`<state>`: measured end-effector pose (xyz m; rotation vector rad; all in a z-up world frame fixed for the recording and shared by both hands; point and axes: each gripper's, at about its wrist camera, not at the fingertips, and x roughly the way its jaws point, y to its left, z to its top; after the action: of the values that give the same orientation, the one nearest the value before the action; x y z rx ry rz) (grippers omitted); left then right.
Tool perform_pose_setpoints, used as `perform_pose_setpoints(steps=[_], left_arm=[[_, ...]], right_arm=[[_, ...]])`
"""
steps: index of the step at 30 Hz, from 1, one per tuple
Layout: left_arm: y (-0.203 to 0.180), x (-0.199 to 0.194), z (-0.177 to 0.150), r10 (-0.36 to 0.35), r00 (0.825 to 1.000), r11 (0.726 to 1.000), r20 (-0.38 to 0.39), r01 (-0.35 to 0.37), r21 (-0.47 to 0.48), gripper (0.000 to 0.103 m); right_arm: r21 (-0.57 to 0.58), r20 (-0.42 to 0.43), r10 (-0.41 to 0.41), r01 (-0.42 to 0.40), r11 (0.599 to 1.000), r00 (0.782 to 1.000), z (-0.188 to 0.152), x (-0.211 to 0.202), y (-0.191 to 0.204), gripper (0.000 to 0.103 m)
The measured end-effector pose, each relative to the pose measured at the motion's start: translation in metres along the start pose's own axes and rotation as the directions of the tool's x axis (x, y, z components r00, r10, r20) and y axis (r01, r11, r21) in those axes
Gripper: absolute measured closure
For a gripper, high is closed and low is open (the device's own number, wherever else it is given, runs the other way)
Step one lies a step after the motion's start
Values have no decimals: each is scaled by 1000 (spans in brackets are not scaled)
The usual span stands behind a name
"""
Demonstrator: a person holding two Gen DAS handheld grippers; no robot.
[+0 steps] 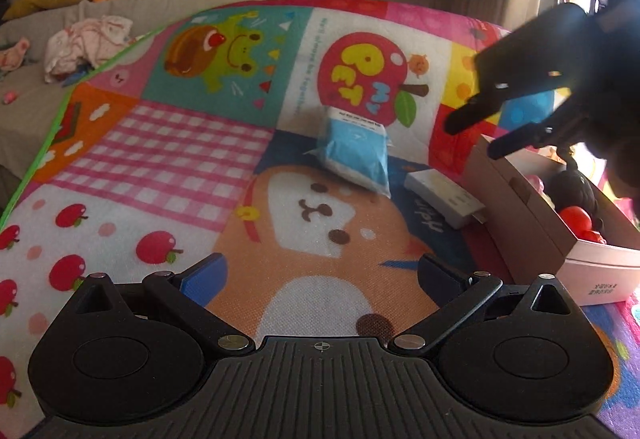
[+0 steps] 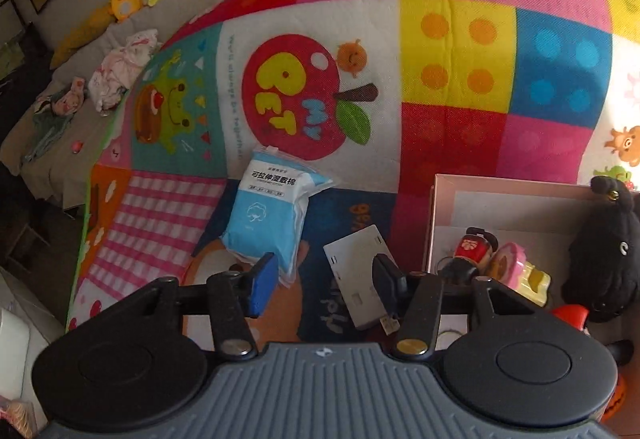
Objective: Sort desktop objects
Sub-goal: 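Grasp the small white card with the right gripper while the left gripper approaches the blue wipe pack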
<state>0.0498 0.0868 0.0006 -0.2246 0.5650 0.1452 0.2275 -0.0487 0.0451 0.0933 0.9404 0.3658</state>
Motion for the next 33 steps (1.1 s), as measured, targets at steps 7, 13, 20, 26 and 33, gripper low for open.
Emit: perform_pose_setpoints(steps=[7,13,20,26,33], left_arm=[[7,7,0,-32,998,999,-58,30,-44,0],[10,6,0,-56,997,997,-55,53,-57,0],[9,6,0,-58,997,997,-54,55,-60,0],[10,5,1,-68,996,996,-57,64,-62,0],[10,-10,-9,-106,989,992,-104,112,50,0]], right_arm=[[-141,-80,-203,190,972,976,17,70,27,33],[-179,-121,-253,230,957,960,31,94,26,35],[-304,-100,-322,279,911,941,14,92,37,48],[-285,-215,-171,105,953,962,-15,61,41,52],[-323,-247,-41,-42,945,968,-80,-4,38,52]])
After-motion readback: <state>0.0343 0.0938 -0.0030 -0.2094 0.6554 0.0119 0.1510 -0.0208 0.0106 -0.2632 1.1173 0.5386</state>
